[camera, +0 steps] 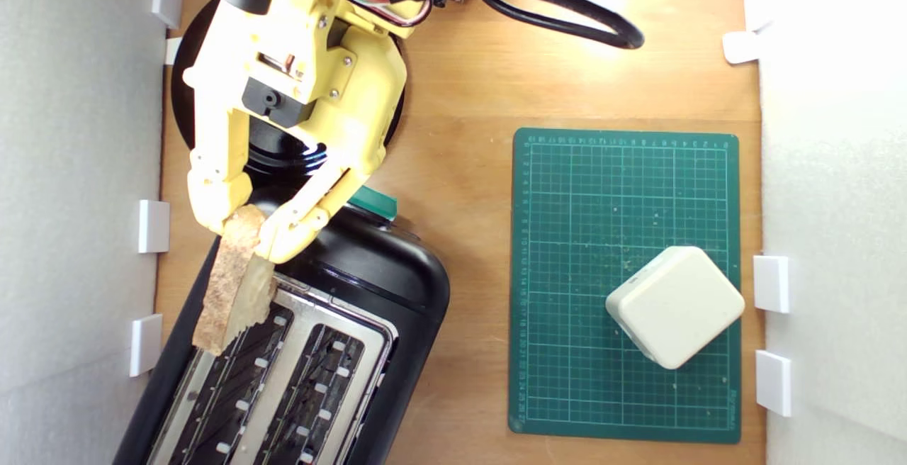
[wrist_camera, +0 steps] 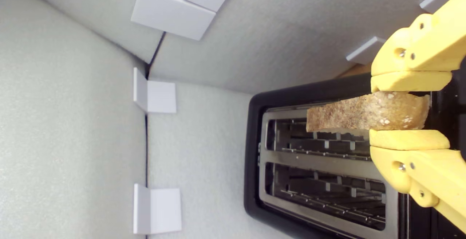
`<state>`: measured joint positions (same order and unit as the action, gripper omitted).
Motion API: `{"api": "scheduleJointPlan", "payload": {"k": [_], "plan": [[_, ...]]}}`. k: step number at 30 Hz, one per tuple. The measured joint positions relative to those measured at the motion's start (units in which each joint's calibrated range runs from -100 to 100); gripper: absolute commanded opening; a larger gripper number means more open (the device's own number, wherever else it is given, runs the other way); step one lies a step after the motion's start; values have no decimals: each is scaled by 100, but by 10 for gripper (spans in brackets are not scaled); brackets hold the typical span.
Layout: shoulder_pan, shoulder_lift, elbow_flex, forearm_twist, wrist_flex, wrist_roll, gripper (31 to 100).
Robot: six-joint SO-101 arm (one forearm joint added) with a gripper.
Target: Pick bread and place in toaster
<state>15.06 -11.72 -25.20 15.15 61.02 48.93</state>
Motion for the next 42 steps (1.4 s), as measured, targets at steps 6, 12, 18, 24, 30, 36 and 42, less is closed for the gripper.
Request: {"api": "scheduleJointPlan", "payload": {"k": [6, 12, 18, 24, 30, 36, 42], "plan": [[0, 286, -9, 0, -314, 0, 595], [0, 403, -9, 0, -373, -21, 595], [27, 538, -18, -53, -424, -78, 595], [27, 689, -46, -133, -424, -171, 595], [27, 857, -74, -133, -424, -171, 595], [27, 1084, -74, -107, -712, -171, 595], [27, 1302, -74, -71, -839, -171, 595]]}}
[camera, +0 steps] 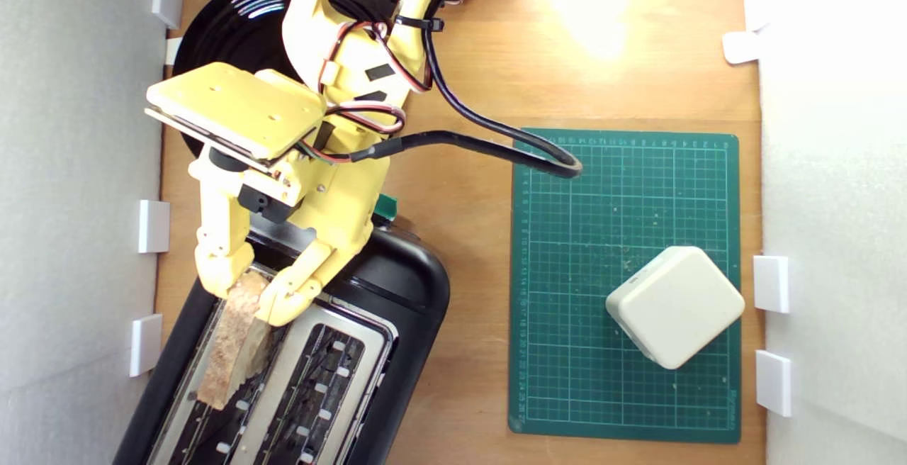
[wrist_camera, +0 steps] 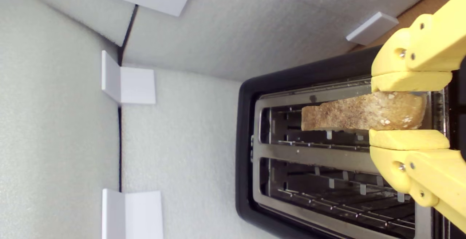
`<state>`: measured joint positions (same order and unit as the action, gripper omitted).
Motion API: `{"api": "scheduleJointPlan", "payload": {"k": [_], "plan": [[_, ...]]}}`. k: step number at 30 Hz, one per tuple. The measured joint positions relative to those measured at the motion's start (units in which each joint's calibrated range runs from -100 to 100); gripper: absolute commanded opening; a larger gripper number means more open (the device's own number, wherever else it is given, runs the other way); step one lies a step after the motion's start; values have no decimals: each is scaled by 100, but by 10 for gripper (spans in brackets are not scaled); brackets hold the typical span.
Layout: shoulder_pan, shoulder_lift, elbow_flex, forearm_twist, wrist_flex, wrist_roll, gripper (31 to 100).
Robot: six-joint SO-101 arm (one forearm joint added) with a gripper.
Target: Pick bread and place in toaster
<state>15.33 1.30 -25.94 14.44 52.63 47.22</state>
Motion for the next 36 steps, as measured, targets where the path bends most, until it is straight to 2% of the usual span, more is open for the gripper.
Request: {"api": "scheduleJointPlan", "payload": {"k": [14, 16, 19, 21, 36], "plan": [[-27, 512, -83, -284, -59, -119, 610], [-46, 512, -83, -231, -59, -109, 645], [-27, 512, -83, -258, -51, -119, 754], [-18, 512, -83, -231, -42, -119, 787], [0, 454, -166, -275, -17, -47, 792]]}}
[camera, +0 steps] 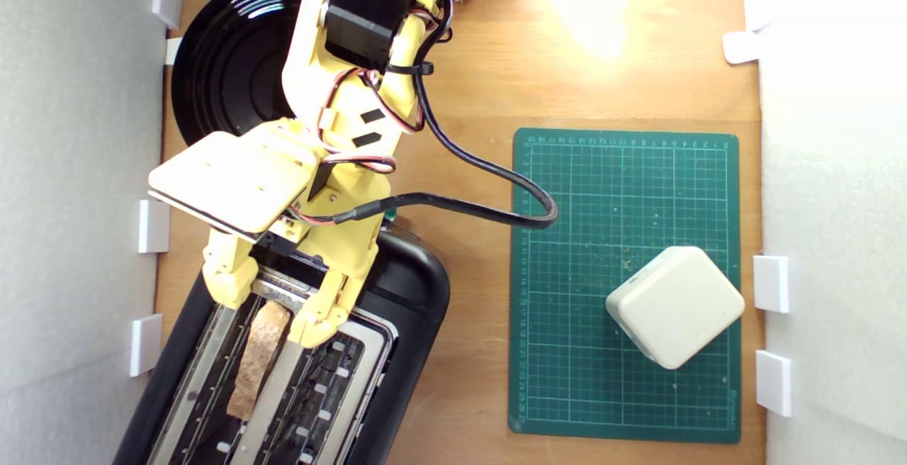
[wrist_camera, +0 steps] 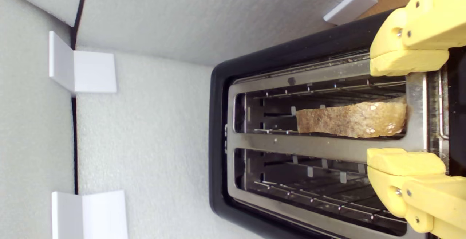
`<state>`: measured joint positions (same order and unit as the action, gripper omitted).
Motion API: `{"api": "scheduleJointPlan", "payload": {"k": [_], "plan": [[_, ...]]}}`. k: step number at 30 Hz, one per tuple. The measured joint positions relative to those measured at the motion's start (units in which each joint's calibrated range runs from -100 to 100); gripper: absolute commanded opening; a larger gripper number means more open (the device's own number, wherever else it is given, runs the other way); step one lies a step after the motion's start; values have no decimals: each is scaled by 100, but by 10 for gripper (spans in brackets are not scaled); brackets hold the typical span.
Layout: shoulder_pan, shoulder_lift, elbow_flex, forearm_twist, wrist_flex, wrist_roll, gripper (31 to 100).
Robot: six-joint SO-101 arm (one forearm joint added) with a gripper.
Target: Pick bread and place in toaster
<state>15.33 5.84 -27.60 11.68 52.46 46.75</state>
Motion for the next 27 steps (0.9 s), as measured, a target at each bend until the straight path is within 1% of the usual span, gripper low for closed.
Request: {"api": "scheduleJointPlan", "payload": {"k": [5, 9, 13, 17, 19, 23, 25, 26, 27], "plan": [[-9, -361, 0, -18, 25, 16, 791], [-18, -916, 0, -27, 25, -5, 791], [-55, -1411, 0, -62, 25, -326, 791], [-412, -1865, 0, -284, 25, -745, 791], [-613, -2066, 0, -302, 25, -1030, 791], [-879, -2377, 0, -258, 25, -1765, 791], [-998, -2512, 92, -258, 25, -2189, 791], [-1108, -2579, 194, -284, 25, -2494, 791], [-1153, -2596, 231, -293, 34, -2644, 791]]}}
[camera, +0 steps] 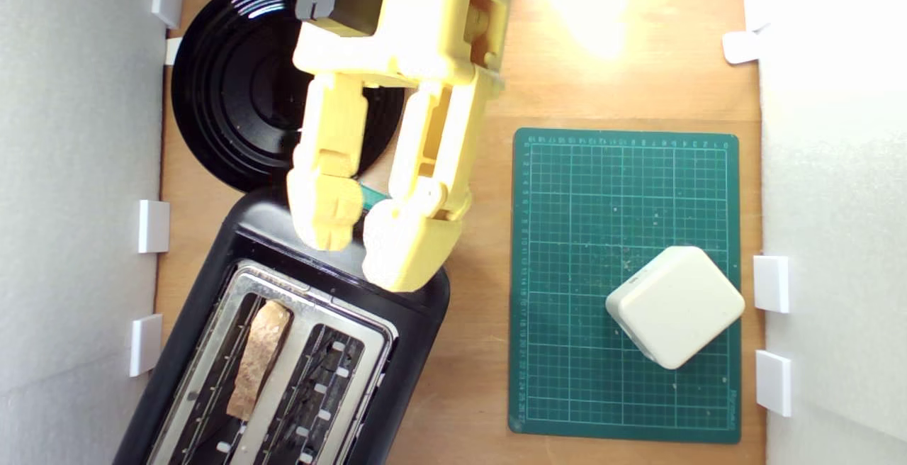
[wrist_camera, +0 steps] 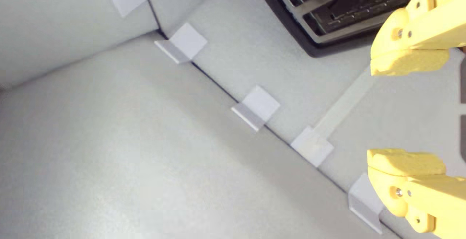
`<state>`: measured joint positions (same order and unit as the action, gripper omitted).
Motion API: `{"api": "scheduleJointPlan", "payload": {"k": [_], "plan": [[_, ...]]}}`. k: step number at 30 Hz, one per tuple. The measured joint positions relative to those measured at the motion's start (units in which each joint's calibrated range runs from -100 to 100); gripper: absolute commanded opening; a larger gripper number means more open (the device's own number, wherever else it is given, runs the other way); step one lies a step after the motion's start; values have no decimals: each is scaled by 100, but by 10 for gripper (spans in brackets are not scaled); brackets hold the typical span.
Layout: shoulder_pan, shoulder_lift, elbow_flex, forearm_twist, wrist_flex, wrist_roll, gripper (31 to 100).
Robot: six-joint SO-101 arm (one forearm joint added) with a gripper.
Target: Pick bread and place in toaster
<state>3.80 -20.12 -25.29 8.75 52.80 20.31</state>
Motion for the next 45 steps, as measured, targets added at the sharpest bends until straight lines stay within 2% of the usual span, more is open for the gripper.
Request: {"api": "scheduleJointPlan", "payload": {"k": [7, 14, 18, 23, 36, 45], "plan": [[-247, -706, 1285, 0, 0, -1107, 791], [-787, -1907, 3014, 0, 0, -1263, 791], [-1071, -2663, 4124, 0, 0, -1237, 791], [-1428, -3772, 5650, -9, 0, -900, 791], [-1611, -6216, 9025, -9, 0, -424, 788], [-1602, -7283, 10458, -9, 0, -212, 612]]}}
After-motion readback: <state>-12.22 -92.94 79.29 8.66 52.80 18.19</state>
